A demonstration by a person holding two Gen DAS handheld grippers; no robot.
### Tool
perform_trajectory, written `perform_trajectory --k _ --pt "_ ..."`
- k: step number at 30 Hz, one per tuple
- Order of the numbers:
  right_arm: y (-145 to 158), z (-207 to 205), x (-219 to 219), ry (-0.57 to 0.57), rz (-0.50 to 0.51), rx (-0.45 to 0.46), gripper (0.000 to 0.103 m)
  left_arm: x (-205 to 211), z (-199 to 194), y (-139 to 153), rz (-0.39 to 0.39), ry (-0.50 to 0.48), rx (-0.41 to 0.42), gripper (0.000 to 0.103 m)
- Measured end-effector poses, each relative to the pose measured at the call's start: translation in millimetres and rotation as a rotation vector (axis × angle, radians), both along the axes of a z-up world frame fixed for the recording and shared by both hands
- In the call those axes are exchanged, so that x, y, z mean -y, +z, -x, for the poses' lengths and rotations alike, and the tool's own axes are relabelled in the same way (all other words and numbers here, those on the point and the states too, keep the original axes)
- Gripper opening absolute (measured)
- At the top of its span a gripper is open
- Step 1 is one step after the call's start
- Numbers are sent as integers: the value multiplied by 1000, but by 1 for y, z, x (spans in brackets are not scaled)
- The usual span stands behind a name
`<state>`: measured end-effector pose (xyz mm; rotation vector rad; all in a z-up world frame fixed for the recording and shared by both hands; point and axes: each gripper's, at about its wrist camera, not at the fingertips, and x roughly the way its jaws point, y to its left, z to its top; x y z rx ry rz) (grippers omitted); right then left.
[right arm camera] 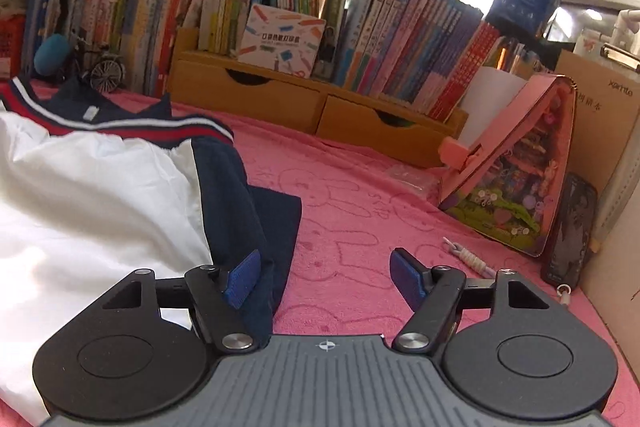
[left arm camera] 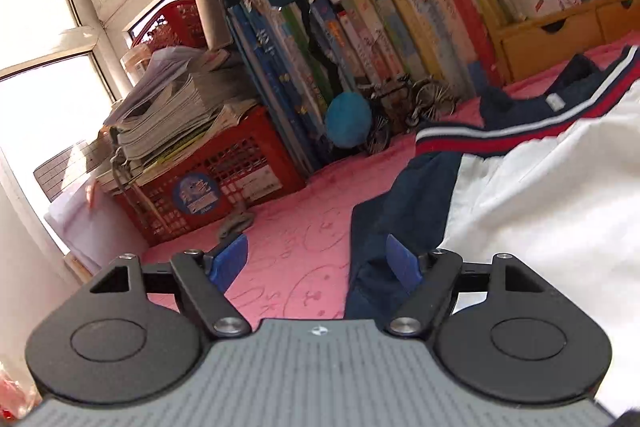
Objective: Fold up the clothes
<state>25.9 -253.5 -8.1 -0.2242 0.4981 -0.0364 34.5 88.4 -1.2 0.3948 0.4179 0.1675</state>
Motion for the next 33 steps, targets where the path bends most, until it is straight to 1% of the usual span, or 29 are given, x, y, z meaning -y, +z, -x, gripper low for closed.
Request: perform_trajectory --k 1,2,3,4,5,6,7,9,11,13,15,16,17,18,20,21,22,23,25,26,28,31,32,33 --pt "9 -2 -3 36 -37 18 66 10 -5 6 14 -52 -6 78" --pt "17 -7 -13 85 -76 16 65 21 -11 11 28 -104 -11 78" --pt "18 -17 -26 124 -100 -6 56 31 -16 17 42 -157 -17 78" --pt "19 -28 -40 160 -122 -31 38 40 -26 14 24 -184 -31 78" --pt "20 -39 -53 196 -143 -55 31 49 -38 9 -3 -207 -47 75" --pt "22 -50 -67 233 -165 -80 25 58 -49 4 -29 -229 -62 63" --pt "19 -62 -77 246 -163 -101 24 65 -61 -3 -55 -228 -83 49" --pt "8 -90 -94 240 -139 -143 24 66 -84 -20 -85 -185 -114 44" --pt "-3 -116 -94 183 -121 -171 24 54 -103 -33 -94 -110 -117 43" --pt "-16 -139 -82 105 -121 -178 19 33 -119 -46 -91 -13 -108 44" --pt "-30 -157 -62 -17 -111 -161 19 11 -134 -60 -60 103 -135 44" --pt "-38 -164 -52 -96 -98 -153 24 -3 -140 -61 0 142 -162 45" --pt "-46 -172 -38 -167 -122 -162 25 -16 -146 -60 70 176 -192 46" --pt "-49 -175 -23 -203 -202 -162 28 -23 -149 -59 102 196 -201 46" --pt "-45 -176 -4 -217 -309 -176 27 -21 -148 -60 80 201 -200 47" --pt "-41 -169 0 -215 -328 -167 28 -19 -148 -60 65 202 -199 47" --pt "-36 -162 3 -212 -342 -156 30 -16 -148 -61 42 203 -199 47" --pt "-29 -149 4 -188 -356 -125 31 -13 -149 -61 17 203 -199 47" --pt "-15 -125 -2 -90 -381 -81 32 -10 -151 -62 -3 202 -199 47" --pt "-9 -118 -13 3 -394 -86 32 -10 -151 -62 -4 202 -199 47" --pt "3 -106 -36 204 -419 -102 32 -10 -152 -62 -5 202 -200 47" --pt "1 -112 -62 354 -493 -242 33 -9 -152 -62 -12 204 -199 48" --pt "-4 -116 -66 340 -466 -258 33 -9 -153 -62 -15 205 -199 48" --pt "-9 -122 -65 301 -415 -256 33 -9 -153 -62 -18 207 -198 48"
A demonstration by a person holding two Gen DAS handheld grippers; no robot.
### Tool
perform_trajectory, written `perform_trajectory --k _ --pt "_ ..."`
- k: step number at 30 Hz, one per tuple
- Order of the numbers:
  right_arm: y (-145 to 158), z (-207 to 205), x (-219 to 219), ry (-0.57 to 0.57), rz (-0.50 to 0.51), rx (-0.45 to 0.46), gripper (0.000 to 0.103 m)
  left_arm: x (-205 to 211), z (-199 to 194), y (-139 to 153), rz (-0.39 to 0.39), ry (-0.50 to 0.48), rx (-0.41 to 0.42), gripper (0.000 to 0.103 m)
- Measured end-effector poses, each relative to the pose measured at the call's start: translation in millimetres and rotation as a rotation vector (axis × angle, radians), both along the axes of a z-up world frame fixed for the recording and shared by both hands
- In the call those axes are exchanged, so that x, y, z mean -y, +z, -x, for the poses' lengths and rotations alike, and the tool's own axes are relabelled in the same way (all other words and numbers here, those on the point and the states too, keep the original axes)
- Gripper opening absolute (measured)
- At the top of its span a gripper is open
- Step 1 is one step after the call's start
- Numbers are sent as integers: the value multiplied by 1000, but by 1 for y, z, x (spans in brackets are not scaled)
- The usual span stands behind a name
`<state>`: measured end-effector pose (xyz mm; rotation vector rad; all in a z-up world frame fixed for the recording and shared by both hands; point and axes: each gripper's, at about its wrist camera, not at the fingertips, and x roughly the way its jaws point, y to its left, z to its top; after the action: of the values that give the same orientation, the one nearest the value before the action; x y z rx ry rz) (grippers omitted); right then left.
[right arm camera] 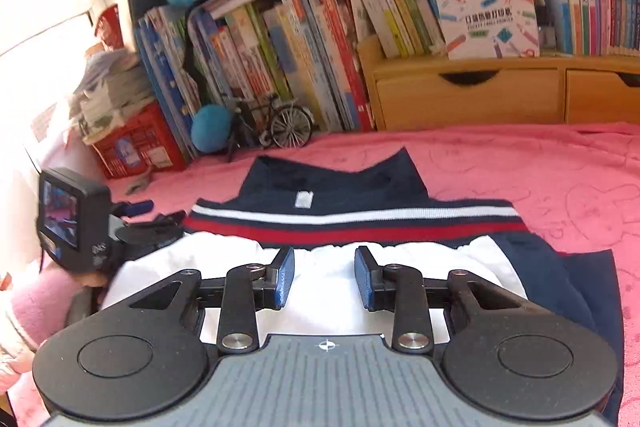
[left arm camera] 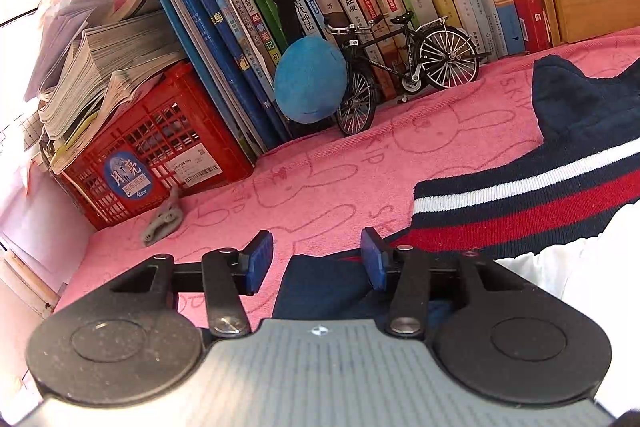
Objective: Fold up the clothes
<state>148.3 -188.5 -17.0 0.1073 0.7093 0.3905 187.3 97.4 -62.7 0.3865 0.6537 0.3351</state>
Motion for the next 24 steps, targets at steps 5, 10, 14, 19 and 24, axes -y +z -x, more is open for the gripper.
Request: perform_trajectory --k 5,10,14,19,24 --pt "-16 -20 54 -314 -31 -67 2 5 -1 -2 -39 0 -2 49" --pt "18 61 30 -292 -34 84 47 4 -2 -2 -31 0 -1 49" --pt "24 150 -34 -98 -7 116 46 3 -1 -2 -28 -1 -1 49" --pt "-1 200 -100 -92 84 52 46 2 -1 -3 -16 -1 1 49" --pt "-13 209 -116 -163 136 98 46 -14 9 10 102 -3 26 53"
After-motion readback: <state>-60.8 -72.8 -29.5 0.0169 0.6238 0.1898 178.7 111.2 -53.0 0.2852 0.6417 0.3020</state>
